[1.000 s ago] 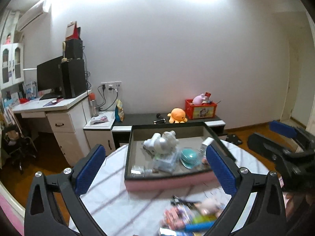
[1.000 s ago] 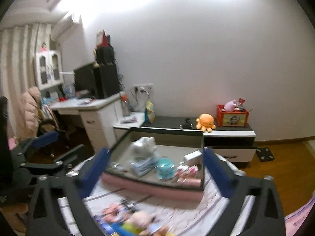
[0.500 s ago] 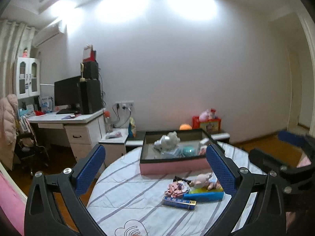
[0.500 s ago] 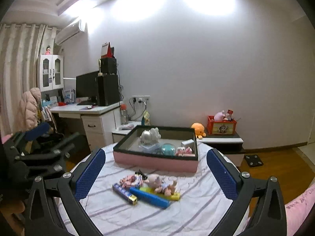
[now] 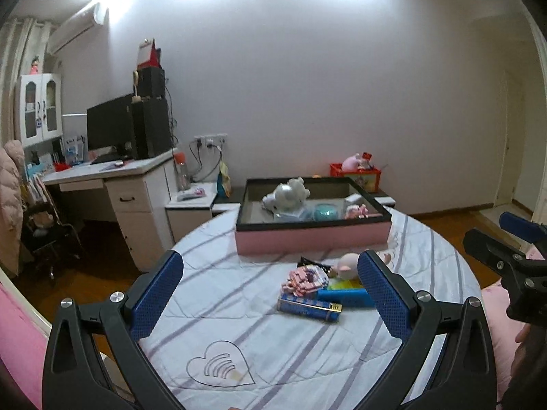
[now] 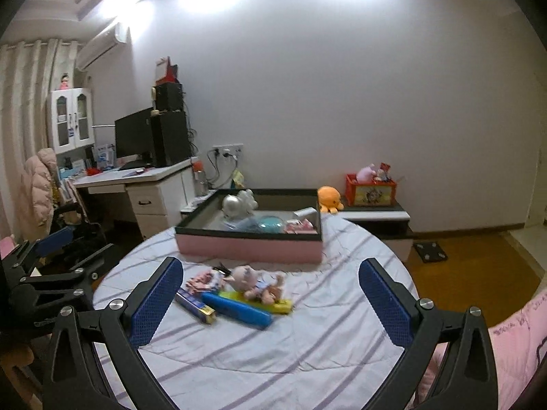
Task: Organize rigid objects
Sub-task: 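Withdraw both tools back over the bed, then reach the right tool to the blue highlighter and close on it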
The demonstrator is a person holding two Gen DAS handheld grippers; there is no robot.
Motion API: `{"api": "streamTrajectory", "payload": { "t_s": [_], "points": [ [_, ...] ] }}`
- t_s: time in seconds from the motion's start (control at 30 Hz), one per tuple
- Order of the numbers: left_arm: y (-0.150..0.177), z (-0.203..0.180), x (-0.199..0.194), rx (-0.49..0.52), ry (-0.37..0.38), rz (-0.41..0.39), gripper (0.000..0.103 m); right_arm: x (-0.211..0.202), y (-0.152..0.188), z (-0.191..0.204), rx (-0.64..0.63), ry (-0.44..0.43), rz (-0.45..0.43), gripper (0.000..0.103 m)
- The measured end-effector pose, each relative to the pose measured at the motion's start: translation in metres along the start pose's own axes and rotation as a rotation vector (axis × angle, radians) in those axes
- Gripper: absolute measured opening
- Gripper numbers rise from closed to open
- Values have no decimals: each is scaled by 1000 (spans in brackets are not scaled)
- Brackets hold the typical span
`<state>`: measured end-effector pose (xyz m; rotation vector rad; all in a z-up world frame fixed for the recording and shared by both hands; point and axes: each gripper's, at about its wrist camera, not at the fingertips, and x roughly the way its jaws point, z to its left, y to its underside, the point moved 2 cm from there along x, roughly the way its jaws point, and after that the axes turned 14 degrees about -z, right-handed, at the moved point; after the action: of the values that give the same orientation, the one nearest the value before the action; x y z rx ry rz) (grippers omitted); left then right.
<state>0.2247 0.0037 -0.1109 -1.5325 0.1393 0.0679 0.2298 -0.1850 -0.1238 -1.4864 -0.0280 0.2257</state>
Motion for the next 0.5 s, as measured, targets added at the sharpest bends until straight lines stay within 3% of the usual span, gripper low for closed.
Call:
{"api": "streamTrajectory", "payload": {
  "t_s": [0.17,0.37,0.5],
  "points": [
    [19,-16,20,25,29,69,103,13,12,-13,3,23,40,103],
    [58,-34,62,13,65,257,103,33,32,-27,30,34,105,103],
    [74,-47,84,52,48,328,103,49,47,-35,43,38,152,103]
  ]
}}
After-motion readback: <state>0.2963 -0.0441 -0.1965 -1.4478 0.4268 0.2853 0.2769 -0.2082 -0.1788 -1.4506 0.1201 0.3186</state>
